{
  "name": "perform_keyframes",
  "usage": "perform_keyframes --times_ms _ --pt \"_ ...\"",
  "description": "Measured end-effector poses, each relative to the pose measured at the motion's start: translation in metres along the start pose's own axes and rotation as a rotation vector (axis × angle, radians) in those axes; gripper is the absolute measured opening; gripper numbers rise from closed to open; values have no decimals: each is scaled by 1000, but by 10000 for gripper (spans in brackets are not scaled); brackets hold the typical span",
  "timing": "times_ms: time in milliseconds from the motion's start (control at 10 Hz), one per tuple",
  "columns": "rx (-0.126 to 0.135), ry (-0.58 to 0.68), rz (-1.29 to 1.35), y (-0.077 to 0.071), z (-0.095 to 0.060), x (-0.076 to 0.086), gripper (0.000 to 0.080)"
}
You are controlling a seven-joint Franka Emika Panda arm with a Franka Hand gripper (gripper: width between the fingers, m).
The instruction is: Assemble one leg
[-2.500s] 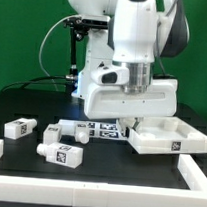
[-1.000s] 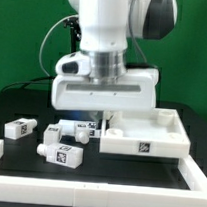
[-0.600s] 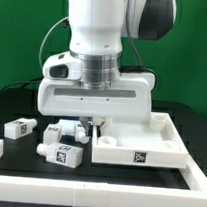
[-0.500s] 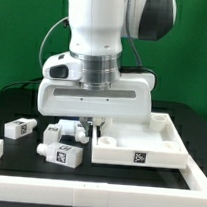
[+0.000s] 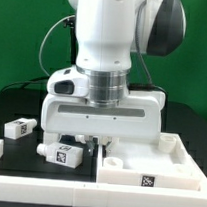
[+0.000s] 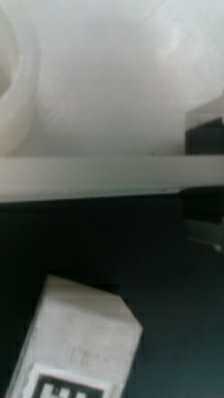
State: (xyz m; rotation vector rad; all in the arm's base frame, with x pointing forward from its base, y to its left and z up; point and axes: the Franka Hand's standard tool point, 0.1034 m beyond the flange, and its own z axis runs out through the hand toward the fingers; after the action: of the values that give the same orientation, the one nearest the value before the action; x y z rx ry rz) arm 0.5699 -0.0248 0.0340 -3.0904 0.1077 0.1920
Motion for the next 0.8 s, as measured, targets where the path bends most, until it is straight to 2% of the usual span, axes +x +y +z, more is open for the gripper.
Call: perform_keyframes --times_ms 400,800 --pt "-1 -3 1 -1 4 0 54" --pt "-14 12 -12 -4 13 18 54"
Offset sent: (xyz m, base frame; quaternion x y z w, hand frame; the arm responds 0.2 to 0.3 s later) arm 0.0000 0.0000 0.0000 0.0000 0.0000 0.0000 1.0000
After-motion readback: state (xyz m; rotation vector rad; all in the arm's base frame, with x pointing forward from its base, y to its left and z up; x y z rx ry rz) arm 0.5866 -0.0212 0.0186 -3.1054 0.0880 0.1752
